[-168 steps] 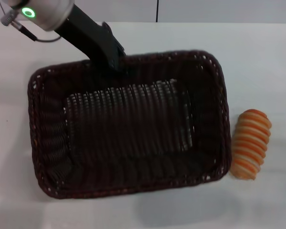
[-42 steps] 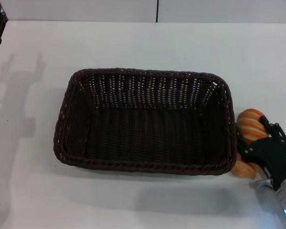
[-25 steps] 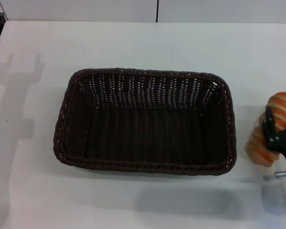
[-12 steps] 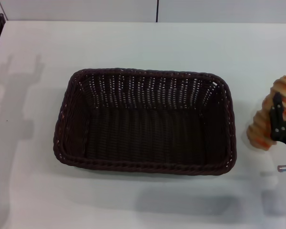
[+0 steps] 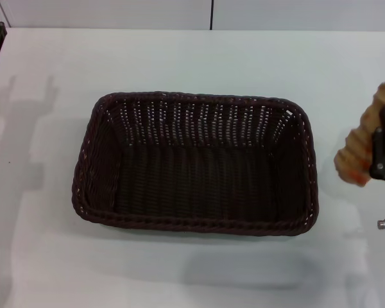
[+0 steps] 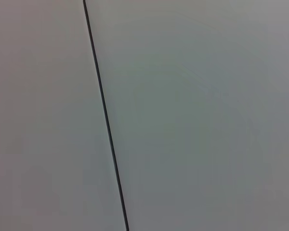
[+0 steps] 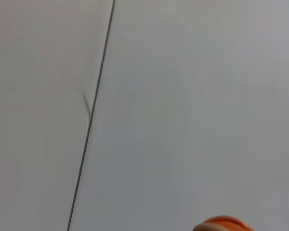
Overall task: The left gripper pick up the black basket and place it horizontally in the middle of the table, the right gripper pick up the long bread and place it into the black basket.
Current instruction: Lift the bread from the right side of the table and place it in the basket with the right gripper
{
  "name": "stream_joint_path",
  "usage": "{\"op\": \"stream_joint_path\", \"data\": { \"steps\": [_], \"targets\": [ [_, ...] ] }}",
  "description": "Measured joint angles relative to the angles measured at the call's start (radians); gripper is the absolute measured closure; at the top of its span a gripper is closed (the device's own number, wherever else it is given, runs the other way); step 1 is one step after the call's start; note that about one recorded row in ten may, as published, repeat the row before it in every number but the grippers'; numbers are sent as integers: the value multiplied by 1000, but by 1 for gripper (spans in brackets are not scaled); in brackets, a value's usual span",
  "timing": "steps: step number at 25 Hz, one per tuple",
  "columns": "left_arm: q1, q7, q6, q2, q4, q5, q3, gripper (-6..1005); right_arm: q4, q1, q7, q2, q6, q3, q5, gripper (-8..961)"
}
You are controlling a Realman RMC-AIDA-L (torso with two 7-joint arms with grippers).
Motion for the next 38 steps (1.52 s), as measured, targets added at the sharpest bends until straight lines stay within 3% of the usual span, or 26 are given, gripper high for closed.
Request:
{"op": "stream_joint_path", "data": {
  "steps": [11, 25, 31, 34, 38],
  "targets": [
    [17, -17, 5, 0, -14, 1, 9, 197, 93, 55, -52, -6, -208, -9, -246, 647],
    [36, -40, 19, 1, -16, -3, 14, 197, 71, 151, -4, 2, -31, 9, -257, 725],
    [38, -54, 25, 0, -16, -5, 14, 197, 65, 189, 42, 2, 61, 39, -257, 496],
    [38, -56, 25, 0, -15, -6, 12, 197, 55, 219, 82, 1, 124, 64, -259, 287],
    [33, -73, 21, 0, -9, -7, 9, 197, 46, 266, 100, 0, 192, 89, -260, 215]
  ]
}}
